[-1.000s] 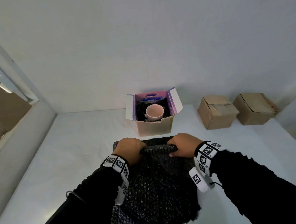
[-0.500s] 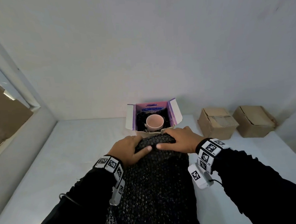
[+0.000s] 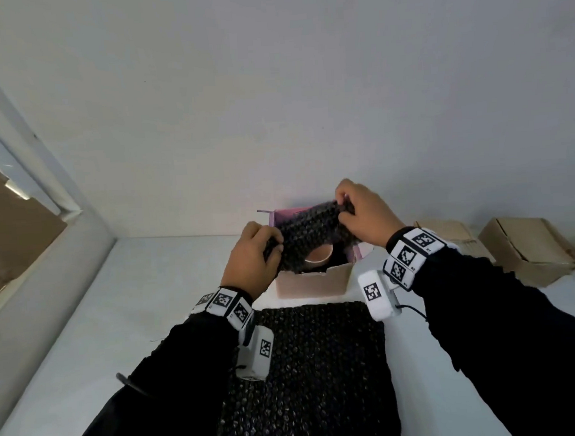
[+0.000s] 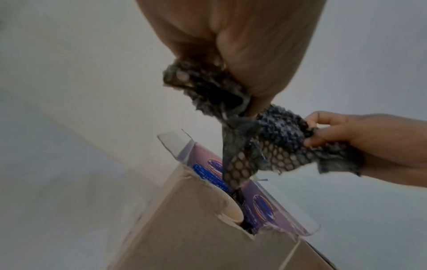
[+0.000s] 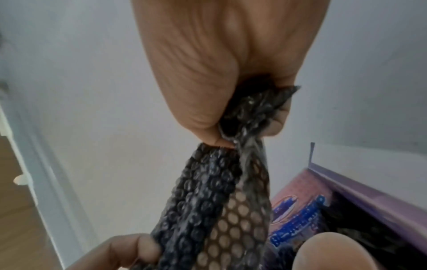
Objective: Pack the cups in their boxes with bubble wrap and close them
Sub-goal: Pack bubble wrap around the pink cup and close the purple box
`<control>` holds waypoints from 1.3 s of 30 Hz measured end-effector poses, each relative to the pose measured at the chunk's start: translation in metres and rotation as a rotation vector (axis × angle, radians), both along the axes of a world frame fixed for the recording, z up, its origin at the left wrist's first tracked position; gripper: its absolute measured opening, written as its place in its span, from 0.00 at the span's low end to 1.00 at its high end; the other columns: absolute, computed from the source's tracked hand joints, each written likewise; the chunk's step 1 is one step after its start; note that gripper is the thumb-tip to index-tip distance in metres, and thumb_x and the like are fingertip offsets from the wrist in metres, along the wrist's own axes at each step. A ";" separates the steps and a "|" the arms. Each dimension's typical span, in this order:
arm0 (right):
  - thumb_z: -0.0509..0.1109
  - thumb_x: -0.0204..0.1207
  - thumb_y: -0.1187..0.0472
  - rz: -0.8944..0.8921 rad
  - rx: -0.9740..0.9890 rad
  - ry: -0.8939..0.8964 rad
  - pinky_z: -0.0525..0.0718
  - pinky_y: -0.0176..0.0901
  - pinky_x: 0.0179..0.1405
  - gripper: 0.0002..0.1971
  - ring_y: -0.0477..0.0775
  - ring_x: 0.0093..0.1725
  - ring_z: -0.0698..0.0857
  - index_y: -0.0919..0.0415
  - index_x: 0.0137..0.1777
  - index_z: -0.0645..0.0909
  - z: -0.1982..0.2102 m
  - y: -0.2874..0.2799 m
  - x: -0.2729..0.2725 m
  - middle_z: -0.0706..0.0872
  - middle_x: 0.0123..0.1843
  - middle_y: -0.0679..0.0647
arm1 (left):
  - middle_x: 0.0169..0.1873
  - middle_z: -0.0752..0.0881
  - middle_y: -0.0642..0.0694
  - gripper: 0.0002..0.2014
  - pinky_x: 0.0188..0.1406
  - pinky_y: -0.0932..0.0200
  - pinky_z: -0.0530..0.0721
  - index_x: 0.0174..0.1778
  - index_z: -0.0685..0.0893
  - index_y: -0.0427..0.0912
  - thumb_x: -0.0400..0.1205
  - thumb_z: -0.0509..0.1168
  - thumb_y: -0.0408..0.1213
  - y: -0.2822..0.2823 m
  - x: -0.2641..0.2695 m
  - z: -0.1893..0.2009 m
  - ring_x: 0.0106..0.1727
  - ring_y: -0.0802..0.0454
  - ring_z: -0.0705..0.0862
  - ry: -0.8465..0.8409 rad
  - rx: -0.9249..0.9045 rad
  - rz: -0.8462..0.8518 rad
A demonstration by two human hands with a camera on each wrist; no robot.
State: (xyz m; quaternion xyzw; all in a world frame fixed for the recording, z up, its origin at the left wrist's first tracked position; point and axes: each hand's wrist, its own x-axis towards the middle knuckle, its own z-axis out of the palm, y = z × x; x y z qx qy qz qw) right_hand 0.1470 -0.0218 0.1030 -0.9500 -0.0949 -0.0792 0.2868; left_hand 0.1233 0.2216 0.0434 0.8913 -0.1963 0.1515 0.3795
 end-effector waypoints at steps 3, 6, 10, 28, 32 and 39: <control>0.65 0.70 0.70 -0.104 0.088 -0.140 0.72 0.46 0.36 0.10 0.58 0.35 0.76 0.55 0.45 0.73 0.004 0.006 0.021 0.75 0.45 0.58 | 0.58 0.74 0.45 0.18 0.52 0.65 0.76 0.65 0.81 0.41 0.79 0.60 0.37 -0.016 0.008 -0.001 0.50 0.54 0.79 0.009 -0.058 -0.020; 0.65 0.70 0.70 -0.123 0.124 -0.170 0.77 0.47 0.40 0.10 0.59 0.37 0.78 0.54 0.45 0.76 0.000 0.014 0.038 0.76 0.48 0.57 | 0.65 0.71 0.38 0.27 0.56 0.61 0.78 0.73 0.76 0.37 0.75 0.58 0.31 -0.023 0.016 -0.010 0.54 0.45 0.80 0.101 0.060 -0.051; 0.66 0.70 0.71 -0.075 0.110 -0.119 0.79 0.47 0.41 0.11 0.57 0.38 0.80 0.54 0.45 0.77 -0.018 0.026 0.051 0.76 0.48 0.55 | 0.63 0.74 0.33 0.29 0.46 0.44 0.87 0.73 0.77 0.37 0.73 0.63 0.21 -0.020 0.026 -0.032 0.46 0.34 0.84 0.110 0.305 -0.015; 0.62 0.72 0.73 0.180 0.119 0.195 0.79 0.49 0.59 0.19 0.55 0.56 0.83 0.58 0.62 0.71 -0.083 0.075 0.079 0.81 0.56 0.53 | 0.32 0.87 0.58 0.28 0.70 0.41 0.55 0.37 0.91 0.50 0.80 0.44 0.52 -0.010 0.040 -0.062 0.56 0.54 0.72 -0.012 0.815 -0.186; 0.67 0.71 0.76 0.093 0.052 0.136 0.77 0.44 0.53 0.14 0.54 0.51 0.78 0.57 0.50 0.79 -0.102 0.076 0.085 0.77 0.53 0.53 | 0.41 0.87 0.62 0.27 0.68 0.43 0.57 0.45 0.90 0.55 0.82 0.43 0.52 -0.009 0.039 -0.068 0.56 0.54 0.71 -0.020 0.795 -0.196; 0.65 0.75 0.71 0.177 -0.060 0.187 0.79 0.53 0.56 0.12 0.58 0.52 0.81 0.55 0.52 0.81 -0.111 0.079 0.087 0.78 0.60 0.55 | 0.39 0.88 0.58 0.23 0.65 0.42 0.59 0.49 0.87 0.54 0.81 0.44 0.51 -0.008 0.041 -0.070 0.55 0.54 0.74 -0.006 0.710 -0.224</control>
